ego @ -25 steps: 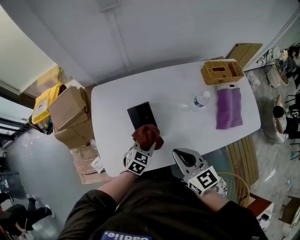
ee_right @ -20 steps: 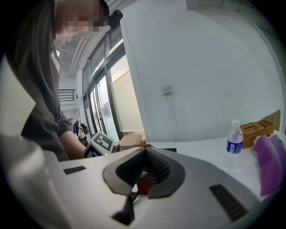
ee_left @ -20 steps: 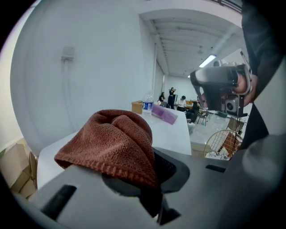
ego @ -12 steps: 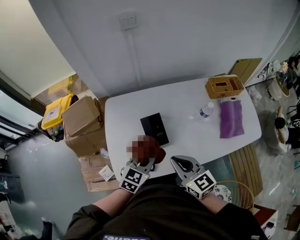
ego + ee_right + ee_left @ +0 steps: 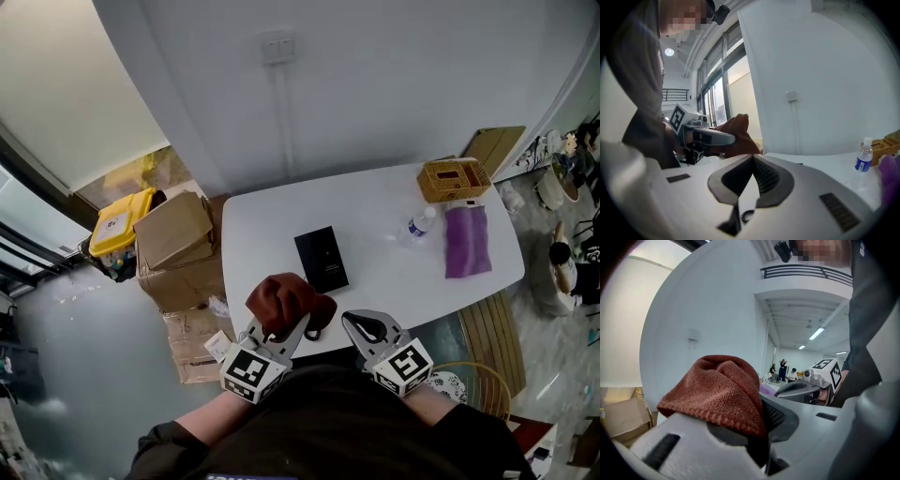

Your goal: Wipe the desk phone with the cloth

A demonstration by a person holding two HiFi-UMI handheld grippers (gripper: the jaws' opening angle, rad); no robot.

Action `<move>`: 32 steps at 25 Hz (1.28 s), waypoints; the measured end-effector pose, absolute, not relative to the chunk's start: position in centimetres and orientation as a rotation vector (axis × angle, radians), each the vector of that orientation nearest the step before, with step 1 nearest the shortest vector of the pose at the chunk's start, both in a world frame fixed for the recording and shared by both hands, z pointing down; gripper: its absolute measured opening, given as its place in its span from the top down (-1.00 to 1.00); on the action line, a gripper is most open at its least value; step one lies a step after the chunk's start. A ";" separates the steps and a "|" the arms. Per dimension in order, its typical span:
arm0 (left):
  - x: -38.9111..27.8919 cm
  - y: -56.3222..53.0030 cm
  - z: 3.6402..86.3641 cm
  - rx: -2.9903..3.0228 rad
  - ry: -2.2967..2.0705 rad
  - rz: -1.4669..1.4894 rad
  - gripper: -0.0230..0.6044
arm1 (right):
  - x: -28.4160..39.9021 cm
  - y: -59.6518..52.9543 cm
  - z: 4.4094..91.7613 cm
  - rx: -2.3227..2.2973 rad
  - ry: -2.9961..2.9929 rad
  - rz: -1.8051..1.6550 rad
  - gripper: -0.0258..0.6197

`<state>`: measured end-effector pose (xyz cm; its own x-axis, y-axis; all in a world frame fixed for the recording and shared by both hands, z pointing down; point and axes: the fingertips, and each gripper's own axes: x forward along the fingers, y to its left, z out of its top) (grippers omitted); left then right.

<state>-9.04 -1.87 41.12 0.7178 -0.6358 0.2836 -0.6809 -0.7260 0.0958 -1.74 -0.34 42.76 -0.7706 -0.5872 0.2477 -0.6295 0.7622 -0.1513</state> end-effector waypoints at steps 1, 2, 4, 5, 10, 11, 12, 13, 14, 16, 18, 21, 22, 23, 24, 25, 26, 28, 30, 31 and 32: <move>-9.2 -1.6 40.9 2.727 -1.063 0.323 0.75 | -2.0 -0.2 42.7 0.957 -2.773 0.326 0.84; -9.3 -1.4 40.9 2.724 -1.069 0.307 0.75 | -2.3 -0.1 42.7 0.950 -2.774 0.317 0.83; -9.7 -1.1 40.9 2.718 -1.080 0.284 0.75 | -2.8 -0.1 42.7 0.942 -2.775 0.305 0.84; -9.9 -1.0 40.9 2.716 -1.082 0.276 0.75 | -2.9 -0.1 42.7 0.940 -2.774 0.305 0.84; -10.2 -0.5 40.8 2.733 -1.066 0.267 0.75 | -3.9 0.3 42.5 0.899 -2.765 0.270 0.84; -10.2 -0.4 40.8 2.732 -1.065 0.264 0.75 | -4.0 0.4 42.4 0.893 -2.765 0.263 0.84; -10.1 -0.4 40.9 2.733 -1.064 0.260 0.75 | -4.1 0.4 42.4 0.890 -2.765 0.257 0.84; -10.1 -0.3 40.9 2.734 -1.063 0.257 0.75 | -4.1 0.4 42.3 0.889 -2.765 0.254 0.84; -10.1 -0.3 40.8 2.739 -1.061 0.255 0.75 | -4.1 0.4 42.3 0.889 -2.764 0.253 0.84; -9.9 -0.3 40.7 2.747 -1.056 0.256 0.75 | -4.1 0.4 42.3 0.891 -2.760 0.251 0.84; -9.9 -0.3 40.8 2.747 -1.053 0.256 0.75 | -4.0 0.4 42.1 0.894 -2.760 0.242 0.84; -9.8 -0.3 40.8 2.742 -1.052 0.254 0.75 | -3.8 0.3 42.1 0.903 -2.759 0.245 0.84; -9.8 -0.3 40.8 2.742 -1.052 0.254 0.75 | -3.8 0.3 42.1 0.904 -2.758 0.249 0.84; -9.7 -0.3 40.8 2.743 -1.052 0.255 0.75 | -3.8 0.3 42.1 0.903 -2.756 0.252 0.84; -9.7 -0.3 40.8 2.745 -1.052 0.255 0.75 | -3.8 0.4 42.1 0.901 -2.756 0.250 0.84; -9.6 -0.3 40.8 2.746 -1.051 0.255 0.75 | -3.8 0.4 42.1 0.900 -2.757 0.247 0.84; -9.5 -0.3 40.8 2.748 -1.050 0.255 0.75 | -3.7 0.4 42.1 0.899 -2.757 0.246 0.84; -9.4 -0.2 40.8 2.750 -1.048 0.257 0.75 | -3.7 0.4 42.2 0.898 -2.756 0.251 0.84; -9.3 -0.2 40.9 2.749 -1.048 0.260 0.75 | -3.6 0.5 42.3 0.897 -2.756 0.256 0.84; -9.3 -0.2 41.0 2.748 -1.048 0.261 0.75 | -3.5 0.5 42.3 0.897 -2.757 0.255 0.84; -9.2 -0.2 41.0 2.747 -1.049 0.261 0.75 | -3.5 0.5 42.3 0.897 -2.758 0.253 0.84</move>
<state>-9.25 -0.19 40.97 0.7344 -0.6385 0.2300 -0.6718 -0.7320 0.1131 -3.50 0.51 42.30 -0.7862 -0.5564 0.2690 -0.5961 0.7976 -0.0924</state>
